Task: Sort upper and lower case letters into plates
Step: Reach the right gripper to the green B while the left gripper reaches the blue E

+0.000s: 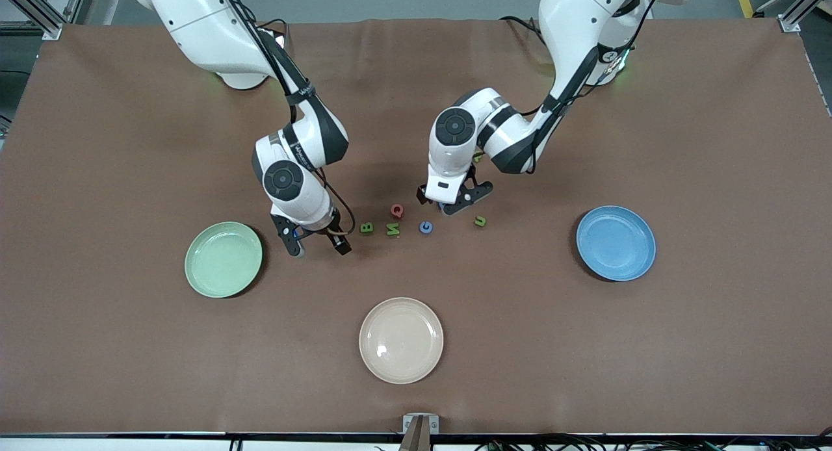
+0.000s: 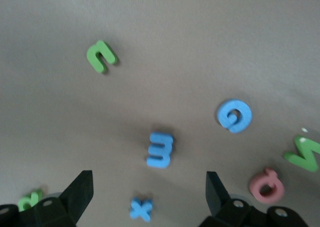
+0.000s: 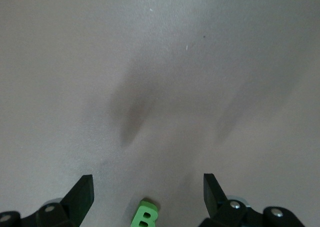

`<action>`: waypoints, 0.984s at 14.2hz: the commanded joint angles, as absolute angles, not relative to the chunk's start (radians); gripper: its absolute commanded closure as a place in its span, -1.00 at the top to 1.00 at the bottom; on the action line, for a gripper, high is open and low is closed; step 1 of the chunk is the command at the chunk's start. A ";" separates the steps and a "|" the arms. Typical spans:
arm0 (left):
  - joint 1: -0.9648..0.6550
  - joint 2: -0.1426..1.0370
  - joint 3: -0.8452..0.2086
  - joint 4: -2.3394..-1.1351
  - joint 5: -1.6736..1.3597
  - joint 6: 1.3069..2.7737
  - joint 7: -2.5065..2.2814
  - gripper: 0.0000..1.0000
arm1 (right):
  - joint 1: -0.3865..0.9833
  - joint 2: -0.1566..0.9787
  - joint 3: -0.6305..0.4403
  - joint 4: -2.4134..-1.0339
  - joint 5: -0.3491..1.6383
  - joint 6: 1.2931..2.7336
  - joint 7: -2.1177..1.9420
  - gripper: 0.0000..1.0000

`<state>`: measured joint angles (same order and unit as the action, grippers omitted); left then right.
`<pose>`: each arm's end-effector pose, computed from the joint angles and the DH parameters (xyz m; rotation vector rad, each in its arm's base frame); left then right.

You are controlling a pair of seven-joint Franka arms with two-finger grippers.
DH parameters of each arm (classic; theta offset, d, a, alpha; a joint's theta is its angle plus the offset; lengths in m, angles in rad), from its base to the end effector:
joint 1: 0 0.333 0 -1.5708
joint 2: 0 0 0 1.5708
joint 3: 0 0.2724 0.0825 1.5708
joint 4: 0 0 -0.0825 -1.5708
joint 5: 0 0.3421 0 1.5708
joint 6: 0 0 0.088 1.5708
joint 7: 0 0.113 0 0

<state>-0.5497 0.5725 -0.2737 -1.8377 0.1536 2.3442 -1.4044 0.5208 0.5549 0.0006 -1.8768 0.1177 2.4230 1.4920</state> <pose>0.4078 -0.4260 0.2103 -3.0218 -0.7873 0.0839 0.5079 0.2928 0.2016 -2.6798 1.5696 0.1088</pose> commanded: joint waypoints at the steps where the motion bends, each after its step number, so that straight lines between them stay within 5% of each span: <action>1: -0.571 0.609 -0.267 -1.819 0.228 2.359 -1.439 0.86 | 0.561 0.606 -0.012 -1.818 0.100 2.410 1.569 0.89; 5: -0.580 0.630 -0.267 -1.818 0.259 2.399 -1.445 0.79 | 0.591 0.635 -0.011 -1.805 0.094 2.411 1.634 0.89; 10: -0.581 0.655 -0.267 -1.816 0.261 2.427 -1.443 0.40 | 0.624 0.652 -0.011 -1.805 0.094 2.418 1.647 0.78; 14: -0.584 0.669 -0.267 -1.815 0.261 2.441 -1.443 0.37 | 0.637 0.658 -0.011 -1.799 0.094 2.421 1.655 0.50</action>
